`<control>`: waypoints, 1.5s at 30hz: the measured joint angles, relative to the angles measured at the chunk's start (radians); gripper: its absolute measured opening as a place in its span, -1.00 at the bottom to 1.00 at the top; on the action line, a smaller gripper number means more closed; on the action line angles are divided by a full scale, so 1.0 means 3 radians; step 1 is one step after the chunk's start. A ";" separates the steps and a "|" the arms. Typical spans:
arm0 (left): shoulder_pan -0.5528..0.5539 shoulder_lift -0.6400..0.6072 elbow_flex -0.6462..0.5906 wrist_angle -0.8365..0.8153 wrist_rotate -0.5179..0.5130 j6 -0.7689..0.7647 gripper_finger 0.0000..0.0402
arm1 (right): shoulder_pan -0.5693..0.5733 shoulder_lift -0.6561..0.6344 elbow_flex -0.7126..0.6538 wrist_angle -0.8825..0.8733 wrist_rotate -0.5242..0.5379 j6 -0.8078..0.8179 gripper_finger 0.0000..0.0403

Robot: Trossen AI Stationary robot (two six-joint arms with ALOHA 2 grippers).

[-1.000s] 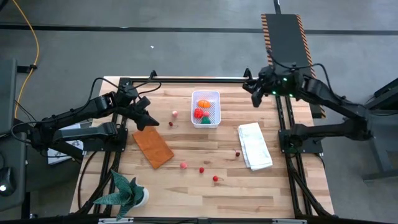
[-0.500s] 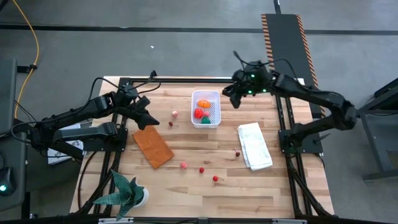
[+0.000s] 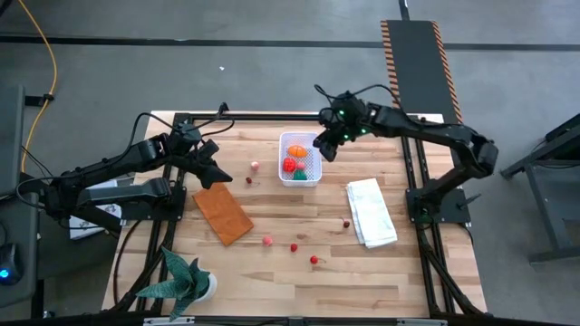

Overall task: Pick and placing Produce into tupperware
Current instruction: Put the black cherry into the white bin

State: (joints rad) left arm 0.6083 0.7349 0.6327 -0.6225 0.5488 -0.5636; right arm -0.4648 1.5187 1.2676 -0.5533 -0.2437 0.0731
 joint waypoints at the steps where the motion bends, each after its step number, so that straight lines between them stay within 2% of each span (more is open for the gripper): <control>1: 0.0000 0.0000 0.0000 -0.0001 0.0000 0.0000 -0.99 | 0.0001 0.0061 0.0112 -0.0081 0.0001 -0.0062 -0.50; 8: -0.0001 0.0000 0.0000 -0.0002 0.0000 -0.0001 -0.99 | -0.0021 0.0560 0.0801 -0.0665 0.0033 -0.0440 -0.50; 16: 0.0000 -0.0001 0.0000 -0.0002 0.0000 -0.0001 -0.99 | -0.0020 0.0976 0.1202 -0.1111 0.0196 -0.0616 -0.50; 34: 0.0000 0.0000 0.0000 -0.0002 -0.0035 0.0000 -0.99 | 0.0137 0.1436 0.1247 -0.1122 0.0260 -0.0684 -0.50; 45: 0.0000 0.0000 0.0000 -0.0002 -0.0064 -0.0009 -0.99 | 0.0178 0.1665 0.1247 -0.1109 0.0481 -0.0611 -0.50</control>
State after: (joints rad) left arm 0.6083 0.7349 0.6327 -0.6231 0.5297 -0.5664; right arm -0.4114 2.0182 1.6417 -0.8860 -0.0995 -0.1103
